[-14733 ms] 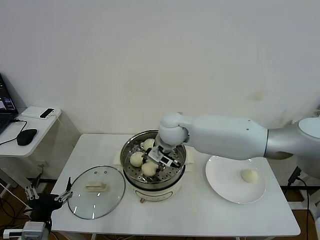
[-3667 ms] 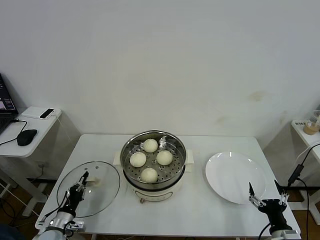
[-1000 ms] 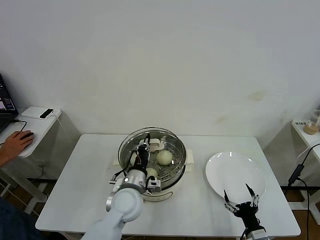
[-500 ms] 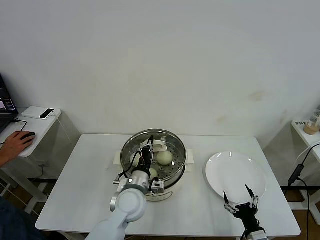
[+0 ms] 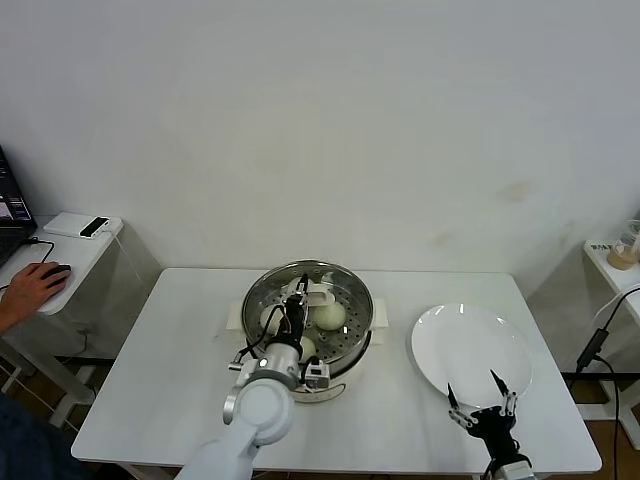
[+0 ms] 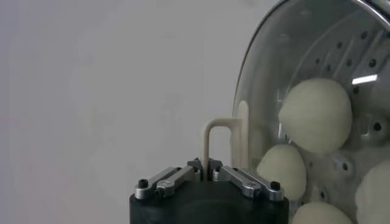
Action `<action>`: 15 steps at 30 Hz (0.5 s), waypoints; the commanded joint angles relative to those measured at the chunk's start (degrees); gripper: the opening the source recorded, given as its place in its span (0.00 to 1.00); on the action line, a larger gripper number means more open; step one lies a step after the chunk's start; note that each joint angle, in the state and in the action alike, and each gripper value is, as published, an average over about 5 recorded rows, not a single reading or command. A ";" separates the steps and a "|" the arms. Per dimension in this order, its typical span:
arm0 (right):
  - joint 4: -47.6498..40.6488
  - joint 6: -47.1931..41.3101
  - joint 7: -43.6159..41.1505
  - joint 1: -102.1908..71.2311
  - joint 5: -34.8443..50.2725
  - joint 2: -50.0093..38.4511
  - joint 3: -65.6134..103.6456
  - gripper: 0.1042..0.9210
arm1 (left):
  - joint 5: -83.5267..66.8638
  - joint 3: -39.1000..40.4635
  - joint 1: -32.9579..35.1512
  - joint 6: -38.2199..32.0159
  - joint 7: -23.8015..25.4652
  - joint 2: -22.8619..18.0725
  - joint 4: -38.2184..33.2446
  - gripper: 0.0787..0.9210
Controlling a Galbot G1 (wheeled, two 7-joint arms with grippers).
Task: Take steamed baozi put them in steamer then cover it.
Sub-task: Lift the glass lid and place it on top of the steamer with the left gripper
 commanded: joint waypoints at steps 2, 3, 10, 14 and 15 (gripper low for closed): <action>0.06 0.04 -0.07 -0.02 -0.19 0.00 -0.09 0.88 | -0.05 -0.22 0.34 -0.23 -0.47 -0.35 0.17 0.07; 0.08 0.05 -0.08 -0.03 -0.25 0.02 -0.11 0.88 | -0.06 -0.29 0.43 -0.26 -0.55 -0.43 0.07 0.07; 0.22 0.03 -0.08 -0.12 -0.62 0.22 -0.27 0.88 | -0.06 -0.78 1.85 -0.22 -0.38 0.16 -2.46 0.18; 0.42 0.02 -0.07 -0.24 -0.81 0.29 -0.31 0.88 | -0.04 -1.36 4.33 -0.61 -0.65 1.46 -5.28 0.32; 0.47 0.03 -0.07 -0.29 -0.84 0.30 -0.31 0.88 | -0.05 -1.55 5.19 -0.76 -0.75 1.88 -6.27 0.35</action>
